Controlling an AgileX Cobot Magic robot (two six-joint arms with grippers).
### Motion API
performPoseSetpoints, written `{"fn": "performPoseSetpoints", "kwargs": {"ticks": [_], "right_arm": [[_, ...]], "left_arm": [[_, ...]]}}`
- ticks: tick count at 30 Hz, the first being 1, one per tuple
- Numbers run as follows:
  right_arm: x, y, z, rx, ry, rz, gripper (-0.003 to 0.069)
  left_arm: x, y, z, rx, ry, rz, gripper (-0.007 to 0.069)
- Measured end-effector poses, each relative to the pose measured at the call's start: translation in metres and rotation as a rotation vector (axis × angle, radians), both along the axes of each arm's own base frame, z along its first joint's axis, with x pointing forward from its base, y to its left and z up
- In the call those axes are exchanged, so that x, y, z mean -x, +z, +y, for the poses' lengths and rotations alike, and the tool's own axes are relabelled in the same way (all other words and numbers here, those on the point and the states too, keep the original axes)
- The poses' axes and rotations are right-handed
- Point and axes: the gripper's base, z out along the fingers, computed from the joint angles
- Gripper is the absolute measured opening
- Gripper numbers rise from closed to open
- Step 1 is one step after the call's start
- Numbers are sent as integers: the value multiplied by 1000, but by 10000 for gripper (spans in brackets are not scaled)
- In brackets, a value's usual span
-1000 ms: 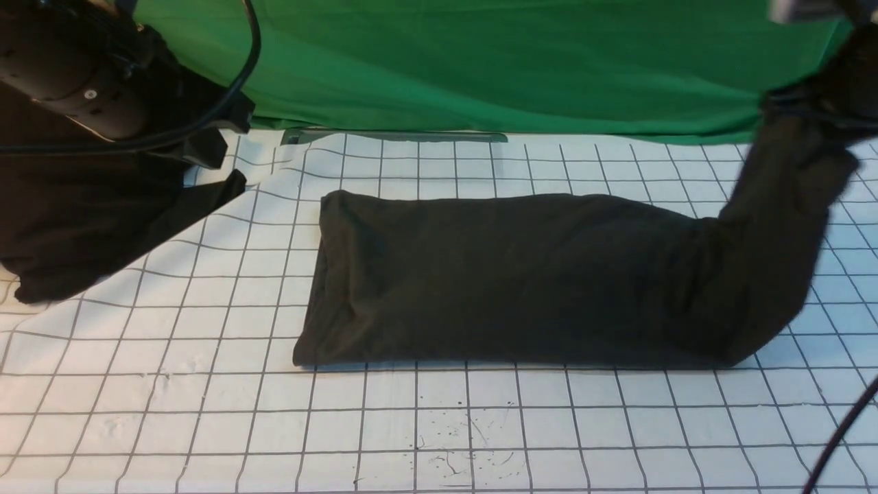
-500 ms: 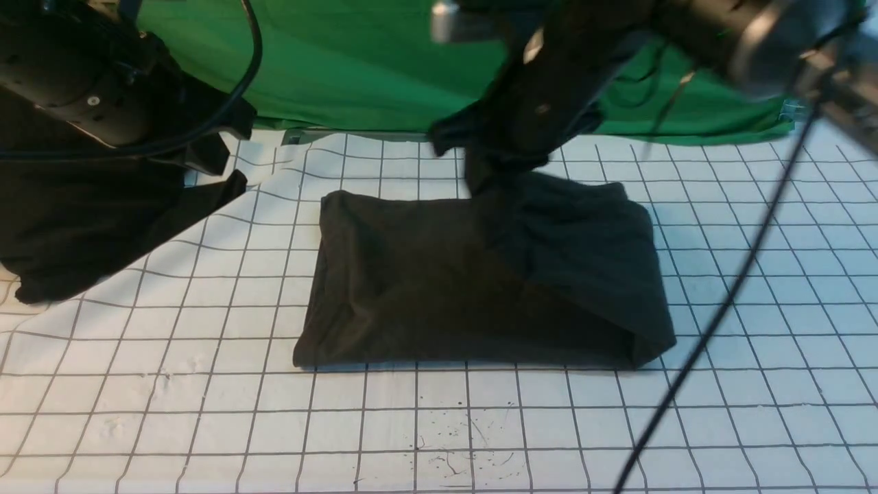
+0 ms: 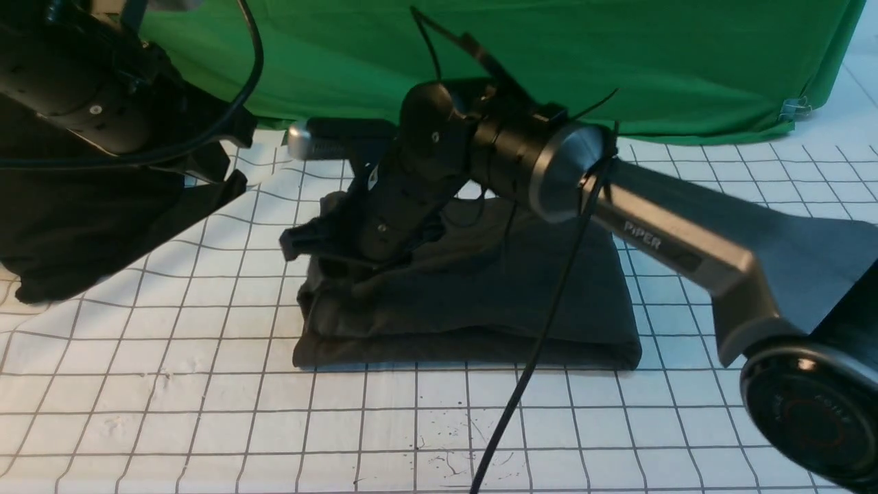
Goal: Fold a long-sleeved shirt over a white checkered tablecloth.
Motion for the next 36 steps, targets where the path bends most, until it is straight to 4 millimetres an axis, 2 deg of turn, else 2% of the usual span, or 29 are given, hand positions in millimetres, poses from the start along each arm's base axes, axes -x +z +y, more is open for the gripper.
{"fn": "performPoseSetpoints", "kwargs": {"ticks": [1, 2, 4, 5, 6, 8, 9, 11, 12, 13, 14, 15, 16, 17, 19, 20, 21, 22, 23, 24, 26, 27, 31, 32, 36], "right_arm": [[2, 1, 1, 5, 23, -10, 497], [2, 4, 0, 12, 53, -32, 529], [1, 11, -3, 24, 93, -65, 549], [-1, 26, -11, 56, 137, -112, 557], [-1, 27, -12, 65, 142, -116, 555], [-9, 57, -40, 174, 167, -198, 497], [-14, 73, -59, 253, 161, -239, 418], [-23, 90, -89, 352, 122, -278, 308], [-29, 102, -112, 396, 80, -294, 179], [-34, 109, -131, 413, 44, -296, 106], [-36, 111, -138, 417, 32, -293, 96], [-39, 116, -166, 417, -17, -262, 32], [-39, 116, -178, 407, -36, -239, 22], [-36, 114, -194, 387, -58, -188, 8], [-28, 106, -211, 347, -67, -106, -1], [-27, 107, -213, 341, -68, -101, -1], [-19, 92, -219, 304, -48, -26, -3], [-18, 91, -219, 300, -46, -23, -3], [-14, 73, -218, 270, -28, 18, -3], [-13, 64, -216, 258, -26, 30, -3], [-11, 53, -213, 248, -24, 44, -3], [-11, 45, -211, 246, -24, 48, -3], [-6, 6, -206, 275, 5, 122, -3], [-3, -9, -208, 297, 13, 159, -3], [7, -44, -217, 346, 3, 223, -3]], "left_arm": [[0, 0, 0, 0, 0, 0, -6], [0, 0, 0, 0, 0, 0, -6], [0, 0, 0, 0, 0, 0, -6], [0, 0, 0, 0, 0, 0, -6], [0, 0, 0, 0, 0, 0, -6], [0, 0, -1, 7, 0, 1, -6], [0, 0, -2, 23, 0, 4, -6], [-1, -1, -4, 42, -5, 10, -6], [-2, -3, -6, 59, -14, 18, -6], [-4, -6, -9, 71, -25, 29, -6], [-5, -8, -10, 75, -27, 34, -6], [-9, -16, -18, 77, -51, 61, -6], [-11, -20, -21, 76, -57, 73, -6], [-15, -31, -32, 72, -86, 103, -6], [-21, -46, -49, 71, -124, 134, -6], [-21, -47, -53, 71, -133, 136, -6], [-26, -60, -68, 84, -154, 151, -6], [-27, -64, -73, 89, -164, 154, -6], [-31, -80, -91, 112, -184, 179, -6], [-33, -89, -98, 117, -191, 193, -6], [-36, -98, -103, 117, -194, 208, -6], [-39, -110, -108, 111, -197, 229, -6], [-48, -148, -112, 66, -197, 308, -6], [-50, -158, -111, 37, -203, 331, -6], [-52, -170, -107, -35, -204, 355, -4]]}}
